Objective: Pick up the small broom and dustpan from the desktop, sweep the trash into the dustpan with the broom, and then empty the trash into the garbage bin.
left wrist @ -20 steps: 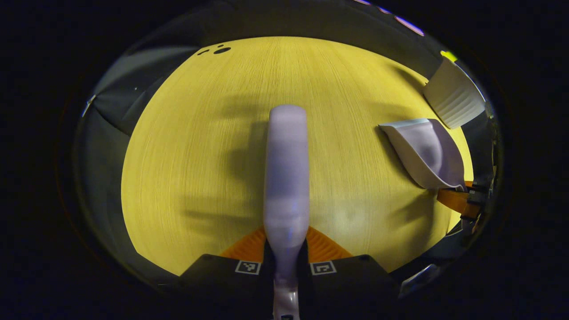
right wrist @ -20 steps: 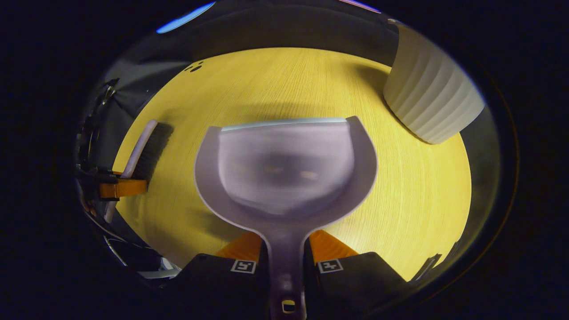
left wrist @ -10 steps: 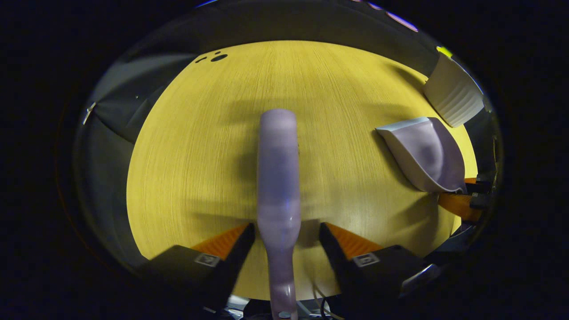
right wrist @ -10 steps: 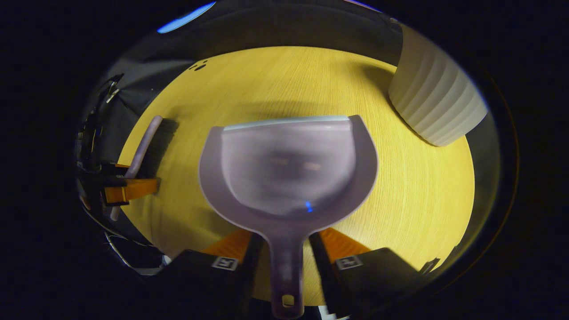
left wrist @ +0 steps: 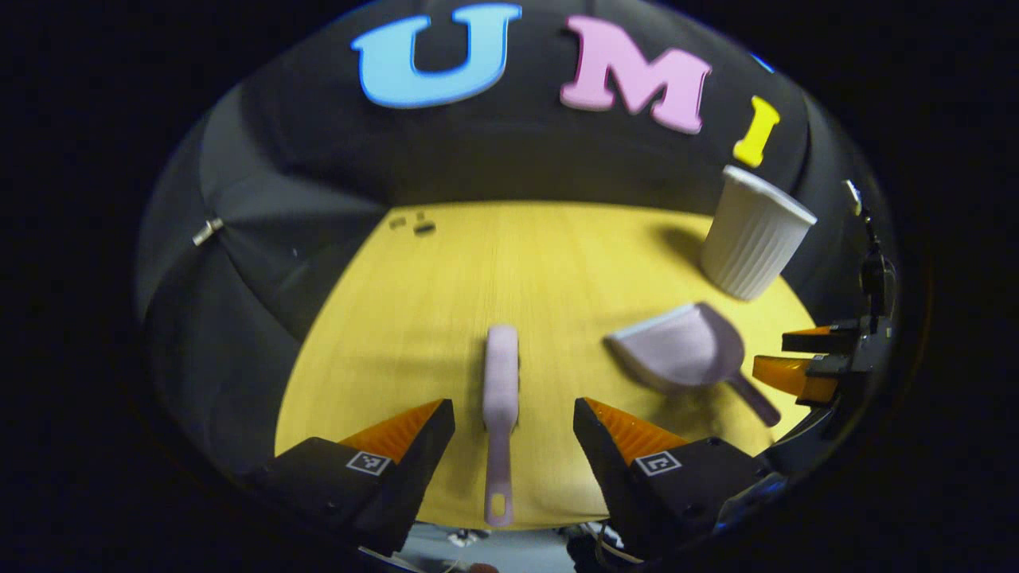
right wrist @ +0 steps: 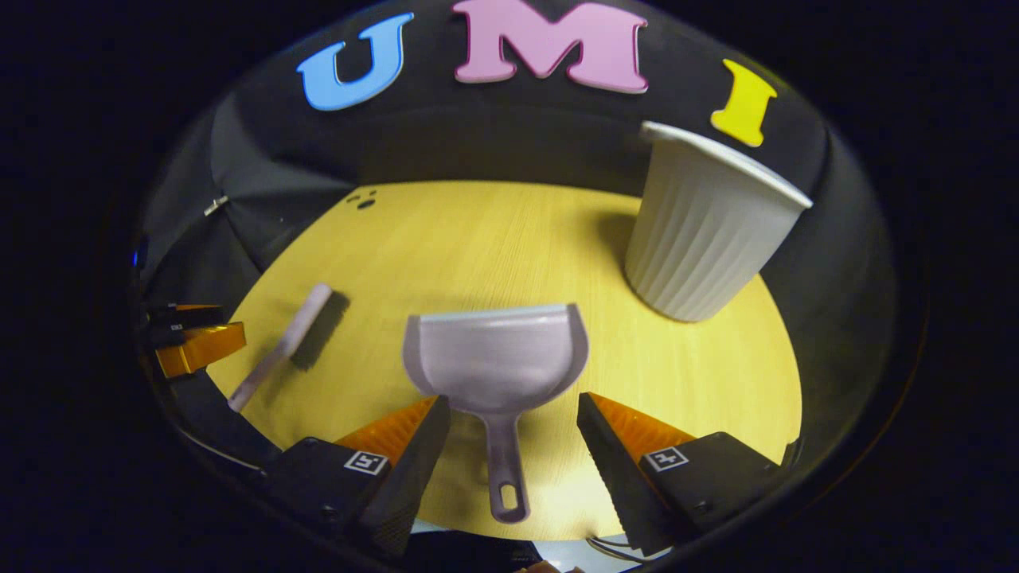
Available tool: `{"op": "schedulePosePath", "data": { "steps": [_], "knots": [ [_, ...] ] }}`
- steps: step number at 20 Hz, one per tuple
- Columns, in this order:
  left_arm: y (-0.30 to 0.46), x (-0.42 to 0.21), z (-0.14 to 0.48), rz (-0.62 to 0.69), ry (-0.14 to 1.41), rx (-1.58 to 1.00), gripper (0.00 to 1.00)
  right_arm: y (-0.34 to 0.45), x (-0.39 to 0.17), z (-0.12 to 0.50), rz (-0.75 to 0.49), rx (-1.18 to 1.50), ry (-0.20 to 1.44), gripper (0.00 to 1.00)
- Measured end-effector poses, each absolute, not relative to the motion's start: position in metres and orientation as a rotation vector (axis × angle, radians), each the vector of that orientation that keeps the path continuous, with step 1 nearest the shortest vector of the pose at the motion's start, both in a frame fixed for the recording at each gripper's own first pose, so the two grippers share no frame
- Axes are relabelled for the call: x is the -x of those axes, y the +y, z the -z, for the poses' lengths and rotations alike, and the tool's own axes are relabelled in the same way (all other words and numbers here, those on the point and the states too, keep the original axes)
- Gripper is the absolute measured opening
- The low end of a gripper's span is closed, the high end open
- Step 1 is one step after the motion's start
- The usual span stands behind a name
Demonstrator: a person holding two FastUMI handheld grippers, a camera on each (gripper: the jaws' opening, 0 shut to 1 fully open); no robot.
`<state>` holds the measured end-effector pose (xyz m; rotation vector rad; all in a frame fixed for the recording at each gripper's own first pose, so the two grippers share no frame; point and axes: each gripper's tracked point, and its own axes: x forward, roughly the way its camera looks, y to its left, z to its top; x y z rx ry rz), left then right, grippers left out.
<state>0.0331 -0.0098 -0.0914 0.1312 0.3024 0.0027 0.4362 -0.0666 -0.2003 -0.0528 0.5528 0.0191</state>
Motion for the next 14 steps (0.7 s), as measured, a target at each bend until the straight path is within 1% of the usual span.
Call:
{"op": "schedulePosePath", "data": {
  "steps": [3,5,9,12,14],
  "knots": [
    [-0.019,0.013,0.028,0.007,0.066,-0.219,0.95,-0.062,-0.432,0.141,-0.016,0.015,0.346,1.0],
    [-0.035,0.043,0.003,0.04,-0.02,-0.207,0.95,-0.063,-0.425,0.104,-0.005,0.021,0.239,1.0],
    [-0.055,0.086,-0.02,0.084,-0.116,-0.139,0.96,-0.05,-0.401,0.04,0.003,0.055,0.04,1.0],
    [-0.058,0.106,-0.031,0.069,-0.188,-0.118,0.96,-0.05,-0.371,0.009,0.004,0.09,-0.059,0.99],
    [-0.055,0.105,-0.035,0.052,-0.232,-0.113,0.96,-0.051,-0.356,-0.001,0.008,0.112,-0.101,0.98]
  ]
}}
